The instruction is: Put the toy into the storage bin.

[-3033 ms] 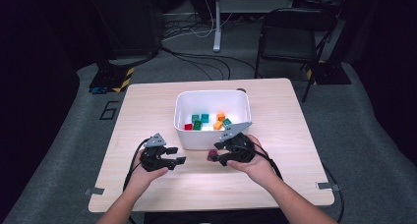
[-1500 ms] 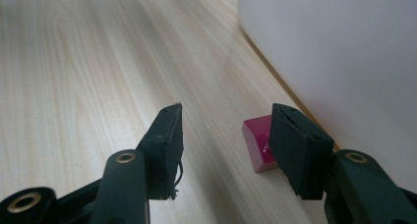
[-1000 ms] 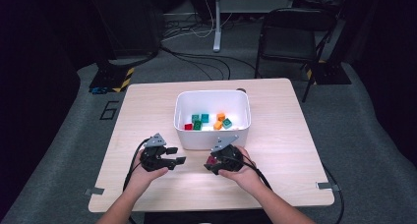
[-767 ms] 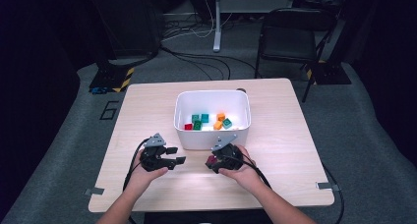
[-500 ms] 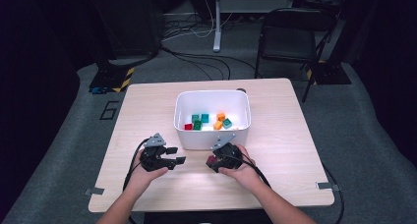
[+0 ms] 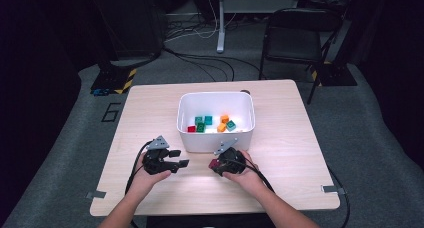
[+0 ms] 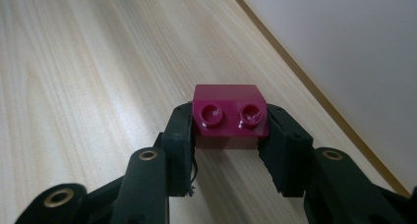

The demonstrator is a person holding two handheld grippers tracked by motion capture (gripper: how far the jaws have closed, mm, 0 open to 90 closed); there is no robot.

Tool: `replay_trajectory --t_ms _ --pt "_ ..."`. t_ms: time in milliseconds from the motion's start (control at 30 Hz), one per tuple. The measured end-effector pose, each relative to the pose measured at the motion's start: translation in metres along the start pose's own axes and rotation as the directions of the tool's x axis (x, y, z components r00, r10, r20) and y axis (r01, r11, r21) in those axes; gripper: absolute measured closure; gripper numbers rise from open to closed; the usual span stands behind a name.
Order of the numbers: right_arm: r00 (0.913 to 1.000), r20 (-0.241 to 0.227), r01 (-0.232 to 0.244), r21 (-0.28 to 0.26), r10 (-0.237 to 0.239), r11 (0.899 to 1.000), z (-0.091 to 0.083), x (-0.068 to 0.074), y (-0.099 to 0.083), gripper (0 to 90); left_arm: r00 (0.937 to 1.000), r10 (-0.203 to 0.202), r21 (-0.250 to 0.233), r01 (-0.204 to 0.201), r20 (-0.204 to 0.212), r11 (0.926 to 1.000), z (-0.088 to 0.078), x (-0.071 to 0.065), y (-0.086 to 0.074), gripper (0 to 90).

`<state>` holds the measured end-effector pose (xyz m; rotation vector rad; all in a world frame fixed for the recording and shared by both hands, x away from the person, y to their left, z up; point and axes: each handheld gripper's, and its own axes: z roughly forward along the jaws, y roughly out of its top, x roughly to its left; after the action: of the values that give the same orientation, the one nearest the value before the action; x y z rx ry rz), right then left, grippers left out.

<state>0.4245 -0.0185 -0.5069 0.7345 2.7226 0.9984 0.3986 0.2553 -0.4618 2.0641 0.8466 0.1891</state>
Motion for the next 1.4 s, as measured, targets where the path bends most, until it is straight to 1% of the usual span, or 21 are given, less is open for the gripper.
replay_trajectory --t_ms 33,133,200,233,367,400,533,567,600,767,833,967,1133,1233,1367,1400 --pt "1.0 -0.002 -0.006 0.0 0.006 1.0 0.0 0.001 0.0 58.1 1.0 0.0 0.0 0.0 0.0 1.0 0.0 0.0 0.0 42.4" --pt "1.0 -0.003 0.003 -0.002 -0.003 1.0 -0.003 0.003 0.001 58.1 1.0 -0.001 -0.001 0.001 -0.001 1.0 0.0 0.0 0.0 42.4" --pt "0.9999 -0.01 -0.006 -0.004 0.006 1.0 -0.006 0.004 0.003 58.1 1.0 -0.001 0.0 0.001 -0.002 1.0 0.0 0.0 0.0 42.3" --pt "0.9999 -0.012 0.002 -0.004 -0.002 1.0 -0.008 0.004 0.004 58.1 1.0 0.0 0.0 0.0 -0.001 1.0 0.0 0.0 0.0 42.3" --pt "0.9996 -0.029 0.006 -0.005 -0.006 1.0 -0.016 0.01 0.011 58.1 1.0 -0.001 -0.001 0.001 -0.001 1.0 0.001 -0.001 0.0 42.3" --pt "0.9993 -0.034 0.015 -0.009 -0.015 1.0 -0.018 0.011 0.013 58.1 1.0 0.0 0.001 0.0 0.0 1.0 0.0 0.0 0.0 42.4" --pt "0.9985 -0.05 0.024 -0.015 -0.024 1.0 -0.027 0.015 0.02 58.1 1.0 -0.001 0.0 0.001 -0.002 1.0 0.0 0.0 0.0 42.4" --pt "0.9983 -0.055 0.021 -0.014 -0.021 1.0 -0.03 0.016 0.022 58.1 1.0 0.0 0.0 0.0 -0.001 1.0 0.0 0.0 0.0 42.4" --pt "0.9979 -0.055 0.032 -0.016 -0.033 0.999 -0.033 0.016 0.024 58.1 1.0 -0.001 0.0 0.001 -0.001 1.0 0.0 0.0 0.0 42.4" --pt "0.9969 -0.065 0.043 -0.02 -0.045 0.999 -0.046 0.019 0.032 58.1 1.0 -0.004 0.003 0.004 0.003 1.0 0.001 -0.001 -0.001 42.3" --pt "0.9967 -0.073 0.034 -0.022 -0.035 0.999 -0.051 0.02 0.036 58.1 1.0 -0.004 0.003 0.004 0.003 1.0 0.001 -0.001 -0.001 42.4" --pt "0.9961 -0.078 0.039 -0.032 -0.042 0.999 -0.062 0.021 0.045 58.1 1.0 -0.006 -0.005 0.006 0.001 1.0 0.001 0.0 -0.001 42.4" --pt "0.9945 -0.088 0.054 -0.05 -0.058 0.997 -0.076 0.02 0.055 58.1 1.0 -0.004 -0.003 0.004 0.0 1.0 0.0 0.001 0.0 42.3" --pt "0.9945 -0.091 0.048 -0.056 -0.053 0.997 -0.085 0.021 0.061 58.1 1.0 -0.001 -0.003 0.001 -0.001 1.0 0.0 0.001 0.0 42.3" --pt "0.9941 -0.091 0.052 -0.078 -0.059 0.996 -0.098 0.019 0.069 58.1 1.0 -0.002 -0.003 0.002 -0.001 1.0 0.0 0.0 0.0 42.3" --pt "0.9944 -0.091 0.045 -0.082 -0.053 0.996 -0.101 0.019 0.071 58.1 1.0 -0.005 -0.004 0.005 0.0 1.0 0.0 0.0 0.0 42.4"
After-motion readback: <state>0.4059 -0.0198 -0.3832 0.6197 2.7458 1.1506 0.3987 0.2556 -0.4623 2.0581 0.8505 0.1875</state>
